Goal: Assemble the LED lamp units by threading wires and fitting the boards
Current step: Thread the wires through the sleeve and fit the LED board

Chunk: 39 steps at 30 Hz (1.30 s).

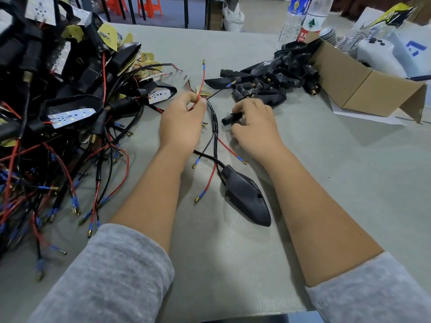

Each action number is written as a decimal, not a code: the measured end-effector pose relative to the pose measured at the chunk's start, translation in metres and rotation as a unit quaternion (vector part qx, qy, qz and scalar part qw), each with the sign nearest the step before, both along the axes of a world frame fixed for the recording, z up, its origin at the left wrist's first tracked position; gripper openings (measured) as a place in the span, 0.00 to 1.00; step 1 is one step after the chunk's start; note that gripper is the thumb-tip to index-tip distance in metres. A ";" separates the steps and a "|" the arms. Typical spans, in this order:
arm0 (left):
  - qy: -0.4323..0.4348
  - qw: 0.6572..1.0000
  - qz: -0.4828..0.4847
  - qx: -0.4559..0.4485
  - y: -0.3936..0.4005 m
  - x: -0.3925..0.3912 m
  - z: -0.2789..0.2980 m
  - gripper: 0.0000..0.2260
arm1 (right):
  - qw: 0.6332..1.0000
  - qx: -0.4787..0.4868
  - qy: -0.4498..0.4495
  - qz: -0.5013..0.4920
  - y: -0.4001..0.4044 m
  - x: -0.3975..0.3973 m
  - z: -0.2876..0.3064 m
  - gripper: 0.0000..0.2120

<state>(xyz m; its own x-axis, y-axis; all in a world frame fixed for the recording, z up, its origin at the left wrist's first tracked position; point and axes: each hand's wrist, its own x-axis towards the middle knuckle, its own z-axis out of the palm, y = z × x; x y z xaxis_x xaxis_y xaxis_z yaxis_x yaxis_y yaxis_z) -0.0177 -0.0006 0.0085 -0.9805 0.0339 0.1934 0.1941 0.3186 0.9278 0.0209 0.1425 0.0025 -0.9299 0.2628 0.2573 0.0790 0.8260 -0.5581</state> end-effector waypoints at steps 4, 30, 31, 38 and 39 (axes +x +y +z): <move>0.003 1.000 -0.011 0.007 0.002 0.001 0.001 0.09 | 0.999 -0.022 0.000 -0.027 0.002 0.000 0.003 0.15; -0.042 0.997 0.035 -0.048 0.007 0.006 0.000 0.05 | 0.855 -0.469 0.221 -0.003 0.002 0.010 0.020 0.06; -0.040 0.998 0.037 -0.044 0.007 0.005 0.000 0.05 | 0.834 -0.518 0.187 0.036 0.000 0.011 0.021 0.07; -0.014 0.998 0.056 -0.035 0.005 -0.001 -0.003 0.11 | 0.791 -0.584 -0.046 0.175 -0.003 0.017 0.024 0.16; -0.011 0.998 0.059 -0.034 0.005 -0.001 -0.004 0.11 | 0.795 -0.584 -0.038 0.161 -0.003 0.015 0.023 0.15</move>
